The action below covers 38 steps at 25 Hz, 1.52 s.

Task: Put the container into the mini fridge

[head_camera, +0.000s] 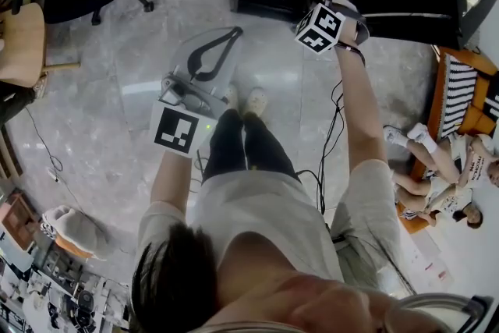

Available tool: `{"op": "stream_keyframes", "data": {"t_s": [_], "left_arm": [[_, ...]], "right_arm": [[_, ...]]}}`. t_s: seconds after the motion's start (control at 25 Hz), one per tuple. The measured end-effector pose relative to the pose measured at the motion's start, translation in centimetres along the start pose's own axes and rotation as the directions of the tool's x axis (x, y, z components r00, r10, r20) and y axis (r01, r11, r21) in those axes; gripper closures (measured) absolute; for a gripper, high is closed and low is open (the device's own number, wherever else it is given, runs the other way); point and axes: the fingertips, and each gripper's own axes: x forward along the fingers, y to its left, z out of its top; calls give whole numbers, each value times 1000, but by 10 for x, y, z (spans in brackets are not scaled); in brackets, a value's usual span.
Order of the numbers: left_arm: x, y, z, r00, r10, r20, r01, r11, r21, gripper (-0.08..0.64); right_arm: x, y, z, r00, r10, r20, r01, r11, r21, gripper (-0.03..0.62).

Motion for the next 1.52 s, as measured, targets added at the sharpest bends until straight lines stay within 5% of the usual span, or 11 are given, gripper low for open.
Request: {"op": "stream_keyframes", "data": {"t_s": [0.84, 1.52], "left_arm": [[8, 25, -11, 1000, 18, -12, -19, 1000, -12, 558], [8, 32, -17, 999, 22, -28, -22, 1000, -16, 560]], "right_arm": [[40, -55, -1, 989, -139, -57, 133, 986, -100, 577], [43, -65, 3, 985, -169, -21, 168, 985, -39, 573]]}}
